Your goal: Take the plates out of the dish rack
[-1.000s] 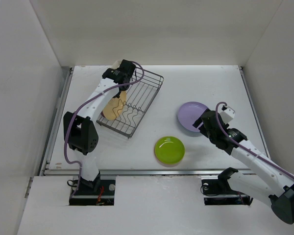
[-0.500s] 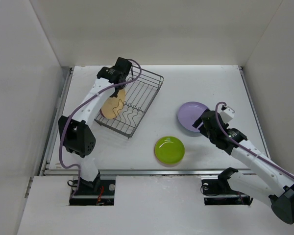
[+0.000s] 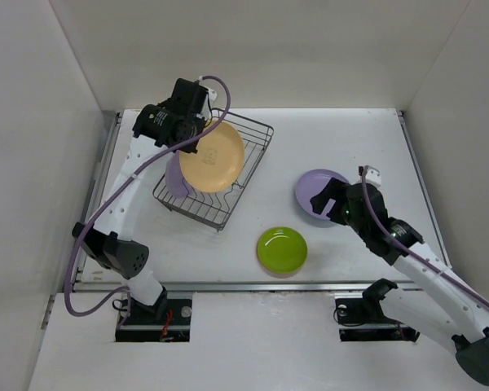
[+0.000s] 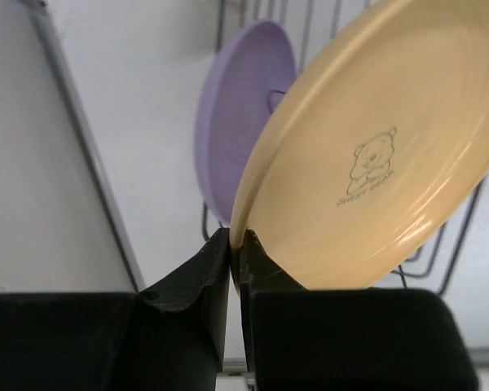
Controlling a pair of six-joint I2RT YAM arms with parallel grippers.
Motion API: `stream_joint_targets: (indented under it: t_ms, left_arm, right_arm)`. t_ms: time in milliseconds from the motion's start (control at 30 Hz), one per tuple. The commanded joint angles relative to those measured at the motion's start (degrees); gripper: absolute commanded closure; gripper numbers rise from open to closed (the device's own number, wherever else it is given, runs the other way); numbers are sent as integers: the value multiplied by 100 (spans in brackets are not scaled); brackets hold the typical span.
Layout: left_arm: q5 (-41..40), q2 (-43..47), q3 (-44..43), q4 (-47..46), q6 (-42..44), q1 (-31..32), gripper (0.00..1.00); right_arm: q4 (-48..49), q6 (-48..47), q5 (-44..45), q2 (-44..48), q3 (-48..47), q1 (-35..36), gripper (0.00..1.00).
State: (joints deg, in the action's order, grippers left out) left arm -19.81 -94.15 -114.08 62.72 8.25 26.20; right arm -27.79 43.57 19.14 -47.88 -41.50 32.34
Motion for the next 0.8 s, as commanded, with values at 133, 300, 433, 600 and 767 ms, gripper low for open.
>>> stream_joint_targets:
  t_ms: [133, 300, 433, 600, 767]
  left_arm:
    - [2138, 187, -62, 829, 273, 333, 100]
    - [2903, 186, 167, 882, 476, 685, 100]
    - [3141, 134, 115, 996, 528, 1053, 100]
    - [3273, 134, 114, 1058, 590, 1195, 100]
    - [2791, 134, 53, 997, 476, 1248, 98]
  right_arm:
    - [2566, -1228, -2959, 297, 107, 105, 1]
    - [2990, -1123, -2907, -581, -244, 229, 1]
    - [3060, -1237, -3020, -1153, -517, 475, 6]
    - [3175, -1158, -2565, -1338, -457, 660, 37]
    - [3227, -685, -1976, -1014, -193, 660, 100]
